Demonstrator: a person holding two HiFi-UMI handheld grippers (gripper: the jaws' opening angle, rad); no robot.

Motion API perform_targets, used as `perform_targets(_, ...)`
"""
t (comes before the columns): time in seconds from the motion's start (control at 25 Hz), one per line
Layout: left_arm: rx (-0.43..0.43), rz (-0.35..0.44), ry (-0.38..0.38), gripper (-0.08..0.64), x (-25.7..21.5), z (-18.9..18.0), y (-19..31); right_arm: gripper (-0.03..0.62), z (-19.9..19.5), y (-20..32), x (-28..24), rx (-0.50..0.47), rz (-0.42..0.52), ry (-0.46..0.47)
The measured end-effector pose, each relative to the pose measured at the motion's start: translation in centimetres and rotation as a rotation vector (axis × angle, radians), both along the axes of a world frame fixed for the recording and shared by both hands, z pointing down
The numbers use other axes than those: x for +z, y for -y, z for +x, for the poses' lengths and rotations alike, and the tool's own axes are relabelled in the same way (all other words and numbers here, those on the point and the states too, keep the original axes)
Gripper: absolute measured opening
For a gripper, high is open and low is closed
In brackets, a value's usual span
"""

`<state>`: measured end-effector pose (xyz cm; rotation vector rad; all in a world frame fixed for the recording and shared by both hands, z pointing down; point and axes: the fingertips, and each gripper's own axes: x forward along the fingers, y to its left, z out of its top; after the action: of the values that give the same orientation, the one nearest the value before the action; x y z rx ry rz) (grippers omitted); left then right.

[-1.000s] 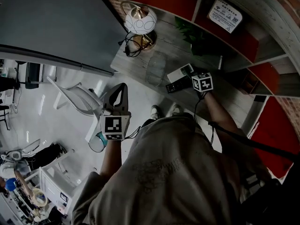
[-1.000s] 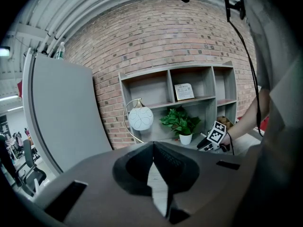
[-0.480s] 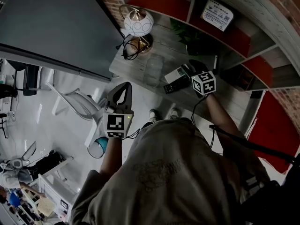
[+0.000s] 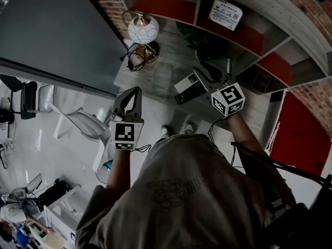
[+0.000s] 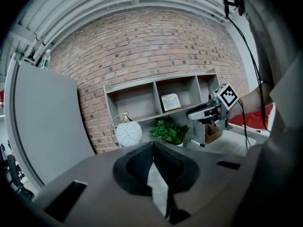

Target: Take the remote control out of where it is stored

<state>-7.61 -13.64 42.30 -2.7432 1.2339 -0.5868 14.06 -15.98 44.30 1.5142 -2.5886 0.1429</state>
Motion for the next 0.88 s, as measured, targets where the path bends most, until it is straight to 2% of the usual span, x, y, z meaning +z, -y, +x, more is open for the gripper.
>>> perform_targets(0.28,0.025,0.102,-0.057,0.011,-4.4,1.1,0.7,0.075,-0.3,-3.3,-5.9,0.007,0.12,-0.006)
perform_targets(0.48,0.053,0.15,-0.09,0.011,-6.2,1.7,0.7,0.021,-0.5,-5.2,-9.4,0.019,0.217,-0.074)
perform_targets(0.88,0.056,0.145,-0.114,0.011,-6.8,1.1,-0.8,0.014,-0.7,-8.8,-11.6,0.044,0.234,-0.074)
